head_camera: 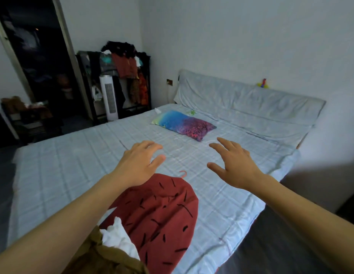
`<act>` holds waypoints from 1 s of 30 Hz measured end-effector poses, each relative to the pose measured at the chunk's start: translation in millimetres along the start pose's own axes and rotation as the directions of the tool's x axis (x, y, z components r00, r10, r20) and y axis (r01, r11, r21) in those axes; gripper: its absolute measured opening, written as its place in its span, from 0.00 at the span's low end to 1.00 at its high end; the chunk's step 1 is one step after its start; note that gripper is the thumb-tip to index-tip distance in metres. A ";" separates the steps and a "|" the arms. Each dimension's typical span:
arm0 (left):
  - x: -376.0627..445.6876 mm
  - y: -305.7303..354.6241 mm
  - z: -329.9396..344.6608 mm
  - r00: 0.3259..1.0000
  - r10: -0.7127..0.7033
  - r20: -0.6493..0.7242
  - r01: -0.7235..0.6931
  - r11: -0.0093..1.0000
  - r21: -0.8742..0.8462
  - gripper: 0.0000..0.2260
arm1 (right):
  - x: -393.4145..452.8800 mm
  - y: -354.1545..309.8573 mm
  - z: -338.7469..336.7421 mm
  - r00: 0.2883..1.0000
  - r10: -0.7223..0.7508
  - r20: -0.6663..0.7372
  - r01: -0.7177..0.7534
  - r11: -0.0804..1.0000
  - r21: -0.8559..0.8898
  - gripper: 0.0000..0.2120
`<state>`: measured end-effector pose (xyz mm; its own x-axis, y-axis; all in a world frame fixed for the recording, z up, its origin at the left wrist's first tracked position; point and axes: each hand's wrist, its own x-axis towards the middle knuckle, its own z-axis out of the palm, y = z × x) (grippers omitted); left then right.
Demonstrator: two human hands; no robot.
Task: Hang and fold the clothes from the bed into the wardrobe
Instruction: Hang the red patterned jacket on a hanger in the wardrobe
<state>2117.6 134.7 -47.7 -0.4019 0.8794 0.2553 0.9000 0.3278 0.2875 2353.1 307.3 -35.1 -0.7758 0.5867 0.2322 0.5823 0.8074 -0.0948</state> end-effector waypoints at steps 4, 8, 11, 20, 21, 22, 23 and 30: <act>42.8 -29.2 26.8 0.999 -0.035 0.031 0.036 0.998 -0.060 0.21 | 31.1 11.1 30.9 0.996 0.054 0.067 -0.053 0.999 -0.009 0.31; 71.2 -41.8 65.8 0.994 -0.033 0.104 0.040 0.997 -0.067 0.21 | 59.5 25.3 63.5 0.989 0.072 0.125 -0.076 0.997 0.022 0.31; 92.6 -51.4 90.6 0.989 -0.054 0.141 0.061 0.997 -0.050 0.21 | 83.3 38.2 90.4 0.983 0.072 0.168 -0.083 0.995 0.059 0.31; 170.5 -73.3 188.4 0.931 -0.224 0.288 0.226 0.974 0.025 0.21 | 175.5 115.7 195.9 0.941 0.005 0.338 -0.076 0.978 0.197 0.31; 183.2 -72.5 199.8 0.919 -0.251 0.303 0.255 0.967 0.027 0.22 | 185.5 127.0 207.1 0.935 0.011 0.353 -0.093 0.972 0.215 0.30; 194.6 -70.8 211.0 0.907 -0.275 0.320 0.281 0.959 0.029 0.22 | 194.7 136.4 218.2 0.928 0.012 0.374 -0.106 0.967 0.231 0.30; 205.4 -69.7 221.8 0.897 -0.287 0.336 0.294 0.955 0.032 0.22 | 204.1 144.4 229.4 0.919 0.009 0.395 -0.114 0.963 0.243 0.30; 247.5 -84.2 278.9 0.864 -0.311 0.397 0.295 0.950 0.102 0.21 | 240.2 173.9 309.5 0.852 0.084 0.517 -0.256 0.928 0.272 0.28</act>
<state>1989.6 421.0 -266.1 -0.5597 0.7947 -0.2348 0.7536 0.6060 0.2547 2192.7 607.7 -295.5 -0.7379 0.5991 -0.3107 0.6726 0.6154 -0.4109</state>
